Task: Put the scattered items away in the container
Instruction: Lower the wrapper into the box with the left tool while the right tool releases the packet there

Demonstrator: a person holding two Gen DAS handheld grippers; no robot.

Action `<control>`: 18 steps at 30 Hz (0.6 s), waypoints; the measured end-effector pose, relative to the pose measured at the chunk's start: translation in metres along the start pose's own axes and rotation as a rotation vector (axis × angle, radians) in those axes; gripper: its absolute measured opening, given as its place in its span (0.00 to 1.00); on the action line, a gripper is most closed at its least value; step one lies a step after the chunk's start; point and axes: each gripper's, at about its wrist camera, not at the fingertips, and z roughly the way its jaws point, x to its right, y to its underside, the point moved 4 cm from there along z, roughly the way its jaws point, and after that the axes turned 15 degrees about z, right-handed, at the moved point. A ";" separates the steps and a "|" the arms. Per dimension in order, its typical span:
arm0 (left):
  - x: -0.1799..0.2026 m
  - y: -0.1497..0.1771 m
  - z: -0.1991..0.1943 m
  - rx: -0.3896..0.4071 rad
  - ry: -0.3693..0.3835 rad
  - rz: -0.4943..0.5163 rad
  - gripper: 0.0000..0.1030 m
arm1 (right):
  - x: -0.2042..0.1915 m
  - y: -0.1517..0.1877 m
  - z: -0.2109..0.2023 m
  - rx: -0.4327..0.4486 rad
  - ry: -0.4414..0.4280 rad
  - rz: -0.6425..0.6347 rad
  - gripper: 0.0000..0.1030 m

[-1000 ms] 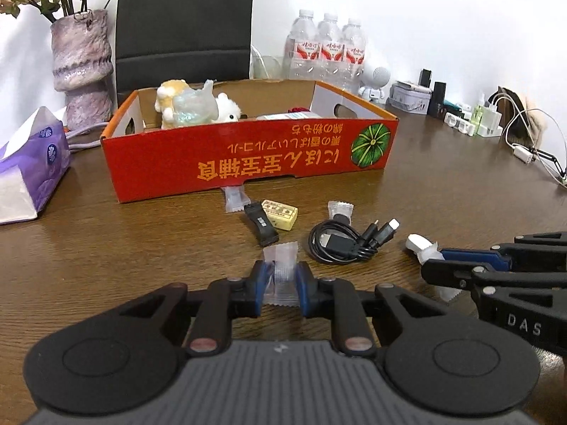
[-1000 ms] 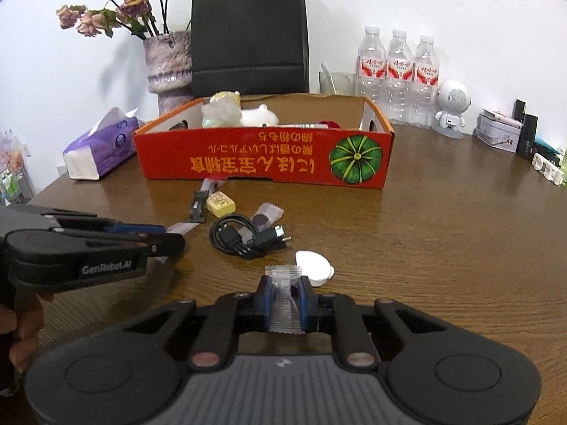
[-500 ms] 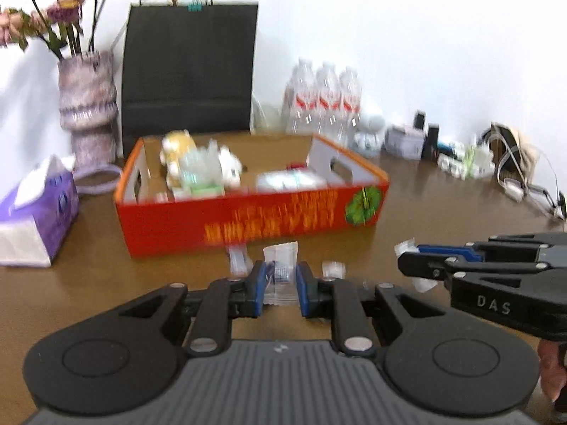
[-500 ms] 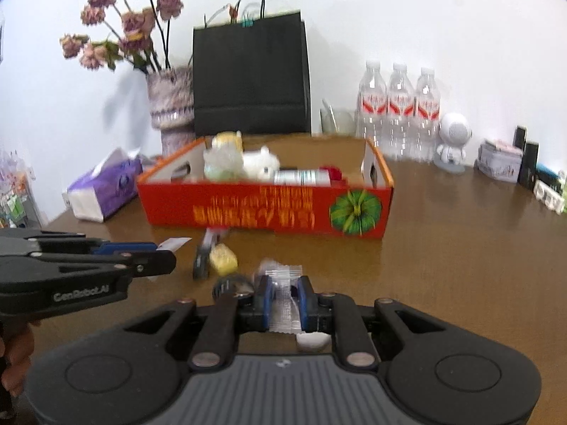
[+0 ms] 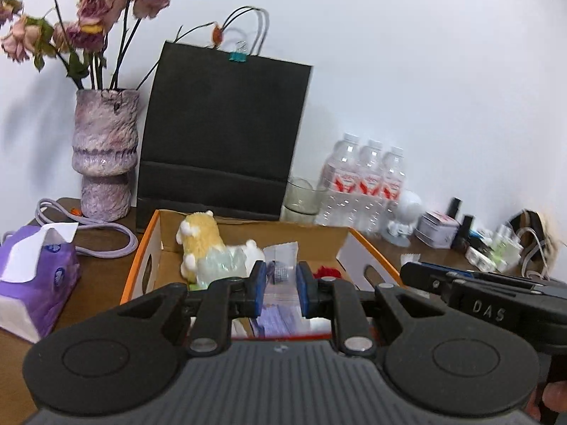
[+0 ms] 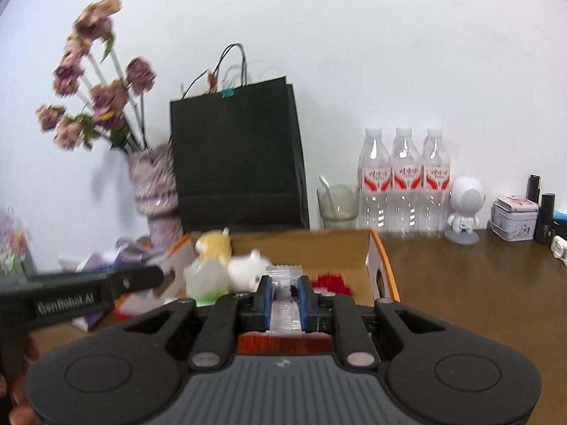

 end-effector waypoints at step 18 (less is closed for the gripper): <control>-0.021 0.004 0.038 -0.070 -0.133 -0.009 1.00 | 0.021 -0.004 0.079 -0.111 0.097 0.034 1.00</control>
